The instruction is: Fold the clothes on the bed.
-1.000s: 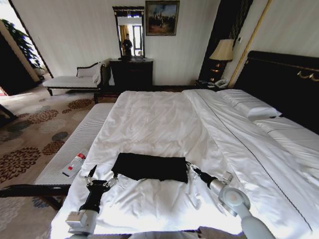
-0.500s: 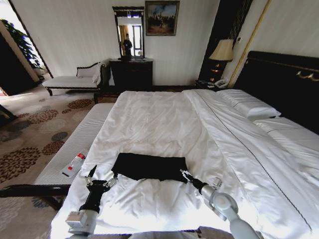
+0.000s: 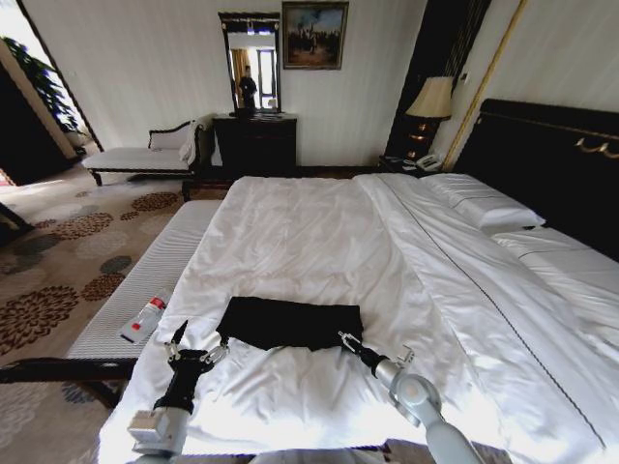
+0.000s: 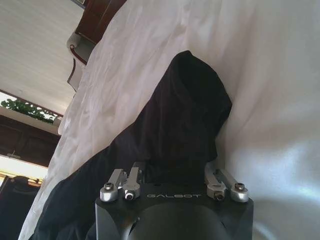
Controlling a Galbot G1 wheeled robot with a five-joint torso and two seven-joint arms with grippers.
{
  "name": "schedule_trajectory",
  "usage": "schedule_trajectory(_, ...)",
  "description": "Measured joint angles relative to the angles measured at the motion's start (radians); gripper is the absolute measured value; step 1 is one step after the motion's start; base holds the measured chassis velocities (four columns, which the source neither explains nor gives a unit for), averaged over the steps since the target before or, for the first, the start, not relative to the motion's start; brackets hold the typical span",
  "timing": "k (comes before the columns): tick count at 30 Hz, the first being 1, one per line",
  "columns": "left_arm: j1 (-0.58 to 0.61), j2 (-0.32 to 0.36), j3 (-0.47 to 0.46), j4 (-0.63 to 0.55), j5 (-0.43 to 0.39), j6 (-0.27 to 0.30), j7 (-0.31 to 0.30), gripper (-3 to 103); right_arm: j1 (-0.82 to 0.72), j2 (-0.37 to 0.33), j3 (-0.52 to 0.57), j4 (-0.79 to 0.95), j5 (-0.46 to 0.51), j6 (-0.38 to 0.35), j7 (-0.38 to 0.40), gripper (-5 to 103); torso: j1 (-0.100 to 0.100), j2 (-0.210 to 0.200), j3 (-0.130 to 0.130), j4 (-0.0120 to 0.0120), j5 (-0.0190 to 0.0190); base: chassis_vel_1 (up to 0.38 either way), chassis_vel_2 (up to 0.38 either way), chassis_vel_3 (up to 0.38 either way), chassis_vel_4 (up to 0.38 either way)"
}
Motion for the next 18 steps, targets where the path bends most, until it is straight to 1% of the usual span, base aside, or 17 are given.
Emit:
schedule_trajectory(1, 0.0, 0.0, 0.0, 0.0, 0.0, 0.0, 0.0, 100, 0.0, 0.0, 0.0, 0.0, 0.0, 0.0, 0.0, 47, 0.0, 0.0, 0.0, 0.0, 0.0, 0.0, 0.0, 0.0, 0.0)
schedule_trajectory(2, 0.0, 0.0, 0.0, 0.0, 0.0, 0.0, 0.0, 100, 0.005, 0.002, -0.001, -0.004, -0.001, 0.003, 0.001, 36, 0.0, 0.0, 0.0, 0.0, 0.0, 0.0, 0.0, 0.0, 0.0)
schedule_trajectory(4, 0.0, 0.0, 0.0, 0.0, 0.0, 0.0, 0.0, 100, 0.007, 0.003, -0.001, -0.006, -0.002, 0.005, 0.001, 36, 0.0, 0.0, 0.0, 0.0, 0.0, 0.0, 0.0, 0.0, 0.0)
schedule_trajectory(5, 0.0, 0.0, 0.0, 0.0, 0.0, 0.0, 0.0, 100, 0.01, 0.007, -0.001, -0.009, -0.004, 0.008, 0.002, 25, 0.0, 0.0, 0.0, 0.0, -0.0001, 0.0, 0.0, 0.0, 0.0)
schedule_trajectory(6, 0.0, 0.0, 0.0, 0.0, 0.0, 0.0, 0.0, 100, 0.012, 0.012, -0.001, -0.011, -0.006, 0.01, 0.002, 25, 0.0, 0.0, 0.0, 0.0, -0.0001, 0.0, 0.0, 0.0, 0.0)
schedule_trajectory(8, 0.0, 0.0, 0.0, 0.0, 0.0, 0.0, 0.0, 100, 0.014, 0.028, 0.003, -0.013, -0.01, 0.015, 0.003, 14, 0.0, 0.0, 0.0, 0.0, 0.0, 0.0, 0.0, 0.0, 0.0)
schedule_trajectory(9, 0.0, 0.0, 0.0, 0.0, 0.0, 0.0, 0.0, 100, 0.014, 0.028, 0.003, -0.013, -0.01, 0.015, 0.003, 14, 0.0, 0.0, 0.0, 0.0, 0.0, 0.0, 0.0, 0.0, 0.0)
schedule_trajectory(11, 0.0, 0.0, 0.0, 0.0, 0.0, 0.0, 0.0, 100, 0.014, 0.038, 0.005, -0.013, -0.012, 0.019, 0.005, 4, 0.0, 0.0, 0.0, 0.0, 0.0, 0.0, 0.0, 0.0, 0.0)
schedule_trajectory(18, 0.0, 0.0, 0.0, 0.0, 0.0, 0.0, 0.0, 100, 0.002, 0.05, 0.01, -0.002, -0.028, 0.029, 0.007, 3, 0.0, 0.0, 0.0, 0.0, 0.0, 0.0, 0.0, 0.0, 0.0)
